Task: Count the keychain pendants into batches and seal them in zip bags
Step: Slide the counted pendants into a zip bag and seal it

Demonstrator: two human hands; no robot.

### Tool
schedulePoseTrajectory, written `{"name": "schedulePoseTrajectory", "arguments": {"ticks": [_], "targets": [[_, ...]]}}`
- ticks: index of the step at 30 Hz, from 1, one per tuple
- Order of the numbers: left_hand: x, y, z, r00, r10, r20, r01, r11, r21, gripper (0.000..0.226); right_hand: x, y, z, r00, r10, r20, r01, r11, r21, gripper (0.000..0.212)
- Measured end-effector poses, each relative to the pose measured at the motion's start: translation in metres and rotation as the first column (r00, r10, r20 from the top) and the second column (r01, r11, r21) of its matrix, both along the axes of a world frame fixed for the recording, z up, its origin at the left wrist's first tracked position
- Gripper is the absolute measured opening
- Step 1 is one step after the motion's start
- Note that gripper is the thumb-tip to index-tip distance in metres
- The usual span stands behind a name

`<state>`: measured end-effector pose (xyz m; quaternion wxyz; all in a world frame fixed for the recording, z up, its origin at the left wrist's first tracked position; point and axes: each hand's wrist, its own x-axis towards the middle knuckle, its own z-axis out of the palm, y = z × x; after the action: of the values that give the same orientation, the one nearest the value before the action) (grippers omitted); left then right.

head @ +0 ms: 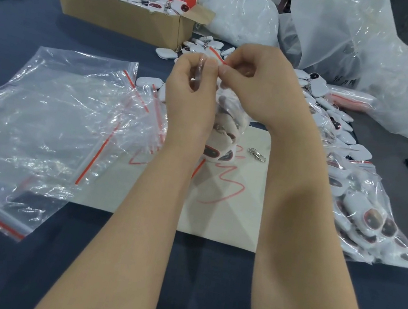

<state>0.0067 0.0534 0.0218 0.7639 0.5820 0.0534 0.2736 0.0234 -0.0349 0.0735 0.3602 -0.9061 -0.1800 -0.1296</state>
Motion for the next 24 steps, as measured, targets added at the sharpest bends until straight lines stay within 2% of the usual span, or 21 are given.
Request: {"name": "schedulePoseTrajectory", "arguments": {"ticks": [5,8,11,16,20,24], "targets": [[0.000,0.004,0.002,1.000,-0.011,0.024,0.009,0.998,0.064,0.021,-0.002,0.001,0.001,0.999,-0.001,0.054,0.001,1.000,0.004,0.010],[0.000,0.004,0.003,0.998,0.028,0.062,-0.034,0.994,0.104,0.019,-0.002,-0.001,0.003,1.000,0.018,0.012,-0.018,1.000,-0.008,0.010],[-0.002,0.001,0.003,0.997,0.048,0.065,-0.054,0.994,0.091,0.019,-0.003,-0.010,0.004,0.999,0.007,-0.052,-0.009,1.000,-0.028,0.010],[-0.004,0.000,0.003,0.996,0.087,0.031,-0.088,0.996,0.011,0.014,-0.002,-0.018,0.002,0.996,-0.040,-0.085,0.031,0.995,-0.095,0.022],[-0.005,0.003,0.005,1.000,0.011,-0.011,-0.011,1.000,0.003,0.017,0.000,-0.018,0.003,1.000,-0.022,-0.018,0.019,0.993,-0.119,0.010],[-0.005,0.003,0.004,0.995,-0.078,-0.062,0.083,0.993,0.085,0.017,-0.001,-0.017,0.004,1.000,0.015,0.009,-0.014,0.996,-0.091,0.012]]}}
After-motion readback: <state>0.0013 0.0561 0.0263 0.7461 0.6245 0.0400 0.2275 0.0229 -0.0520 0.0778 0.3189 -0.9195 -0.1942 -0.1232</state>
